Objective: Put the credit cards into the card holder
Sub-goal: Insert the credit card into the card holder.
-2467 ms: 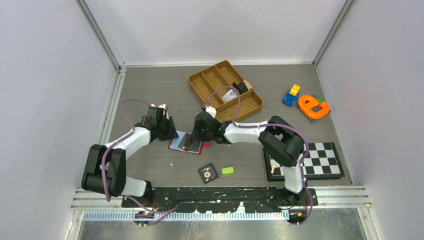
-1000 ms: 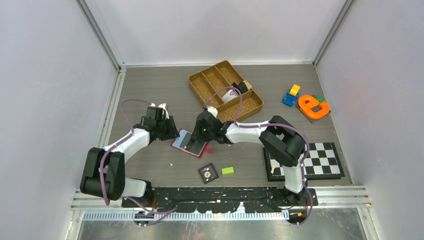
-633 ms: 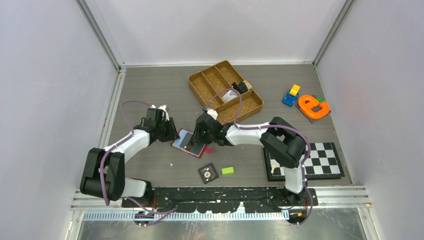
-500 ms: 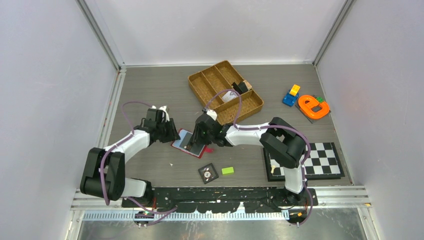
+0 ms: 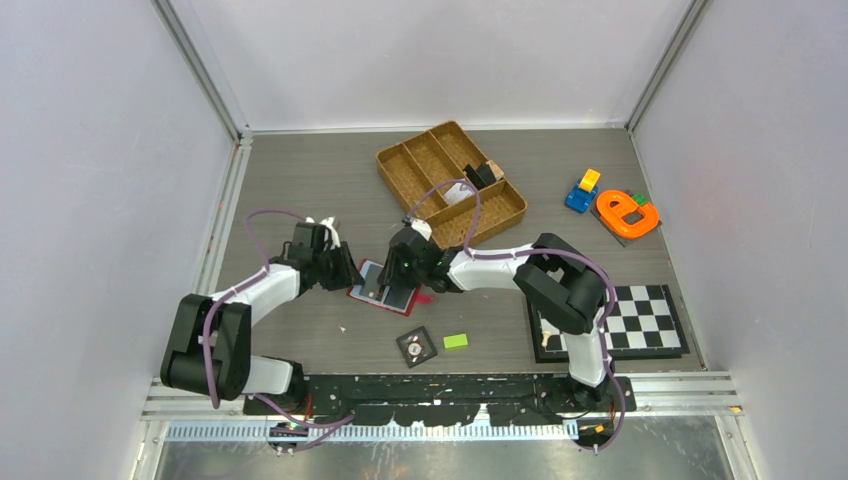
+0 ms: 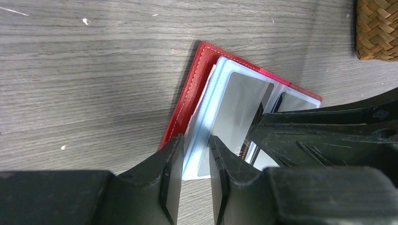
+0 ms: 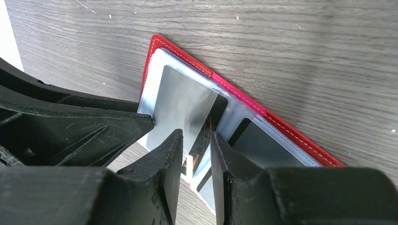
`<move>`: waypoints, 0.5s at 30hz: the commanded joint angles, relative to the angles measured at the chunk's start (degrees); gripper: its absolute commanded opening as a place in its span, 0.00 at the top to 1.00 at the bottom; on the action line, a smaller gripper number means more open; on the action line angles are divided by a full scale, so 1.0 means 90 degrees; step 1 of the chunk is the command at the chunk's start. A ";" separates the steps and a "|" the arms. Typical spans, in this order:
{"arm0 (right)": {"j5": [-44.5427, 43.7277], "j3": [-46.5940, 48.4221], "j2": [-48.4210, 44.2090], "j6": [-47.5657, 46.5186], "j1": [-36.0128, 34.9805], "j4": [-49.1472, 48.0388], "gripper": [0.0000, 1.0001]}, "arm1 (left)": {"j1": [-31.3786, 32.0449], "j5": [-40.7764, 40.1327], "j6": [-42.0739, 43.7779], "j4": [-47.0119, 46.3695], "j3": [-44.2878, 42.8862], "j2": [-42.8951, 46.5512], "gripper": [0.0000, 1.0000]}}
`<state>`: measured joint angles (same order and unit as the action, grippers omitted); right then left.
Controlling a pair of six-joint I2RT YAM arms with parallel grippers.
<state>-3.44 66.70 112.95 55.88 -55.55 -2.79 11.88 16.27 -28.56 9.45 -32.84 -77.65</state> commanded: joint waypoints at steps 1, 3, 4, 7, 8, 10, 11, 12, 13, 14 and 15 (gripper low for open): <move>0.0121 0.0240 0.0119 -0.0010 -0.0060 -0.0365 0.67 | 0.0028 0.0385 -0.0112 -0.0205 0.0114 0.0059 0.72; 0.0125 0.0262 0.0125 -0.0048 -0.0069 -0.0415 0.67 | 0.0028 0.0517 -0.0131 -0.0234 0.0134 0.0046 0.72; 0.0126 0.0272 0.0122 -0.0063 -0.0074 -0.0443 0.67 | 0.0028 0.0560 -0.0134 -0.0253 0.0147 0.0051 0.72; 0.0153 0.0311 0.0147 -0.0106 -0.0090 -0.0521 0.67 | 0.0031 0.0635 -0.0159 -0.0267 0.0181 0.0126 0.72; 0.0161 0.0327 0.0162 -0.0121 -0.0090 -0.0555 0.67 | 0.0029 0.0655 -0.0177 -0.0269 0.0195 0.0160 0.72; 0.0198 0.0351 0.0179 -0.0136 -0.0099 -0.0609 0.67 | 0.0035 0.0722 -0.0225 -0.0299 0.0247 0.0229 0.72; 0.0208 0.0355 0.0184 -0.0136 -0.0100 -0.0641 0.67 | 0.0029 0.0729 -0.0234 -0.0316 0.0273 0.0266 0.72; 0.0201 0.0361 0.0177 -0.0157 -0.0105 -0.0655 0.67 | 0.0033 0.0719 -0.0250 -0.0319 0.0292 0.0297 0.72; 0.0196 0.0361 0.0162 -0.0171 -0.0107 -0.0650 0.67 | 0.0028 0.0689 -0.0252 -0.0312 0.0314 0.0324 0.72; 0.0177 0.0344 0.0125 -0.0185 -0.0107 -0.0643 0.67 | 0.0028 0.0638 -0.0248 -0.0283 0.0326 0.0350 0.73; 0.0136 0.0308 0.0076 -0.0218 -0.0111 -0.0609 0.67 | 0.0033 0.0581 -0.0248 -0.0246 0.0312 0.0362 0.74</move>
<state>-2.61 67.40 114.04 54.94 -55.57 -5.10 11.88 19.75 -29.85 8.32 -30.59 -75.99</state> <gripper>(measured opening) 0.333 0.276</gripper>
